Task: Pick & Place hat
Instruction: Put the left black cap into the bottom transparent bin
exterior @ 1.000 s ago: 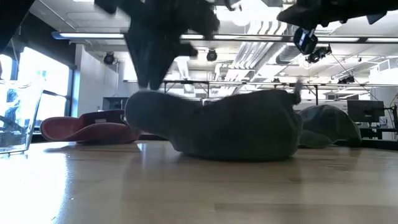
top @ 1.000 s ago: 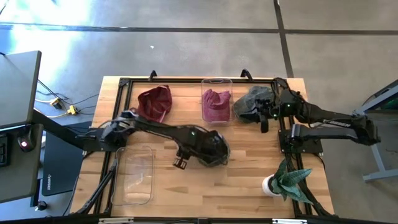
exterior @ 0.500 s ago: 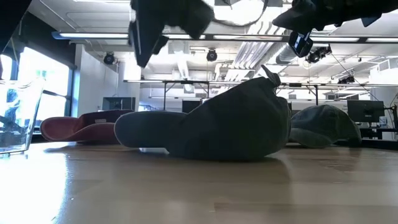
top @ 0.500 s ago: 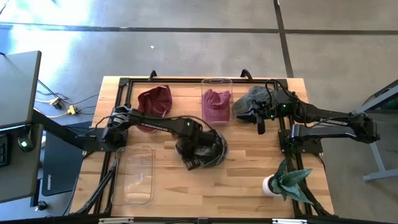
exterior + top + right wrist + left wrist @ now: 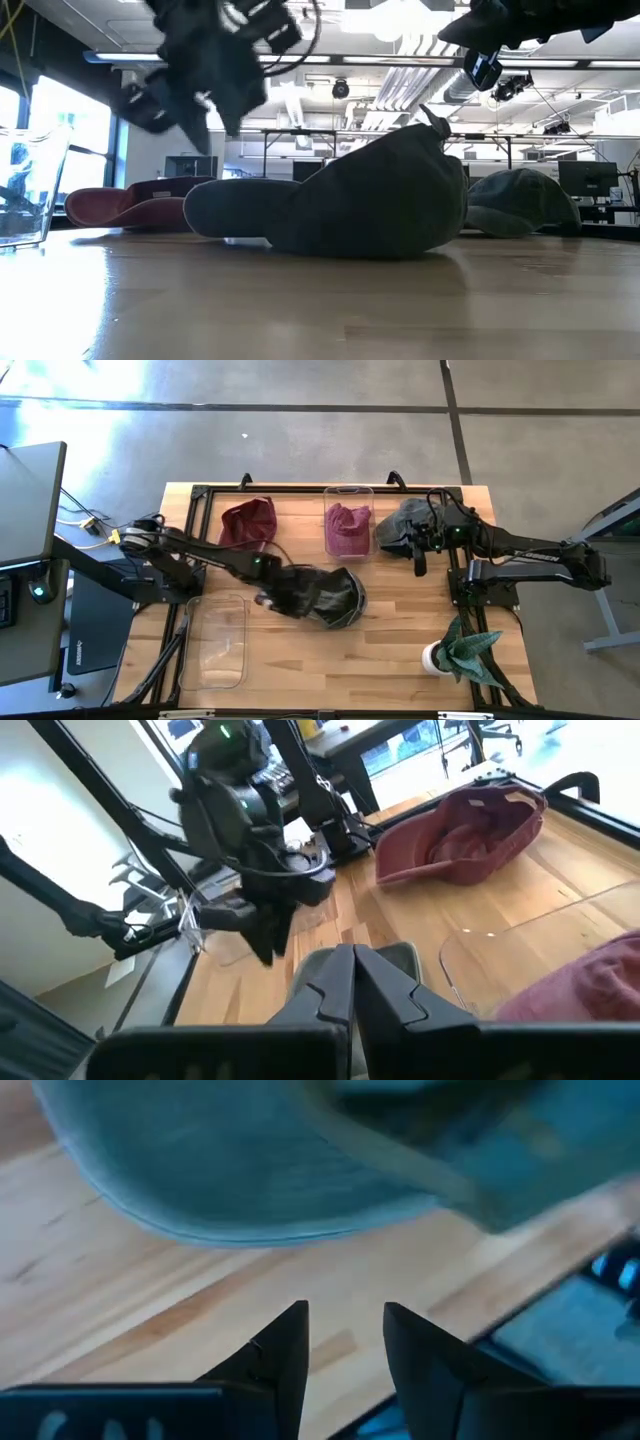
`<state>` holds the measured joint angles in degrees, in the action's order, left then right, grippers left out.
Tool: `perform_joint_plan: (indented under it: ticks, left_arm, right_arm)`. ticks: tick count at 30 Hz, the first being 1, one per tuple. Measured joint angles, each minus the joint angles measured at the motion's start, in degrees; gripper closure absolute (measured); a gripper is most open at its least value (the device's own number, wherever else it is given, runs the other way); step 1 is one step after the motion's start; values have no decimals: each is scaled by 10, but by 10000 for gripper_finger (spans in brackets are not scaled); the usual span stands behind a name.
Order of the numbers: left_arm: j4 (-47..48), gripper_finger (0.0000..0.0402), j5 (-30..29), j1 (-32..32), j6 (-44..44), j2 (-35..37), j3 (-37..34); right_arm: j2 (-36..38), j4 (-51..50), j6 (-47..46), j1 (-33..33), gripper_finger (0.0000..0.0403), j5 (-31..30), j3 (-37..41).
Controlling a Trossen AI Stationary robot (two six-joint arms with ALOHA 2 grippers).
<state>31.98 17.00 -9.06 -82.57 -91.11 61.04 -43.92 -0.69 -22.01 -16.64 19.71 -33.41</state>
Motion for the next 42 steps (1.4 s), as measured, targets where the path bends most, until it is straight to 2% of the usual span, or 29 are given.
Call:
perform_joint_plan:
  ticks: [1, 4, 7, 10, 12, 17, 19, 22, 29, 36, 40, 42]
  left_arm:
    - [-9, 277, -9, -5, -31, 13, -30]
    - [-125, 277, -33, -9, -110, 41, -94]
    - [-201, 271, -29, -7, -159, 51, -138]
    - [-216, 242, -21, -7, -186, 55, -169]
    - [-264, 212, -25, -7, -194, 53, -175]
    - [-254, 137, -63, -7, -210, 53, -182]
    - [-257, 124, -77, -7, -217, 54, -180]
    - [-241, 125, -96, -7, -228, 54, -182]
    - [-241, 185, -131, -7, -237, 36, -182]
    - [-246, 302, -215, -7, -187, 36, -181]
    - [-250, 382, -207, -6, -114, 37, -181]
    - [-250, 391, -179, 4, -75, 38, -180]
  right_arm:
    - [0, 3, 0, 0, 401, 0, 0]
    - [0, 3, 0, 0, 400, 2, 0]
    - [0, 1, 1, 1, 399, 1, 0]
    - [-6, 11, 4, 2, 401, 0, -1]
    - [-11, 8, 4, 1, 401, 1, 1]
    - [-20, 16, 6, 3, 400, 2, -1]
    - [-20, 7, 7, 3, 401, 2, 0]
    - [-24, 14, 11, 3, 399, 3, -1]
    - [-25, 16, 15, 3, 401, 3, 0]
    - [-26, 16, 13, 3, 398, 3, 0]
    - [-26, 17, 1, 3, 401, 3, 0]
    - [-26, 19, -14, 4, 400, 3, 0]
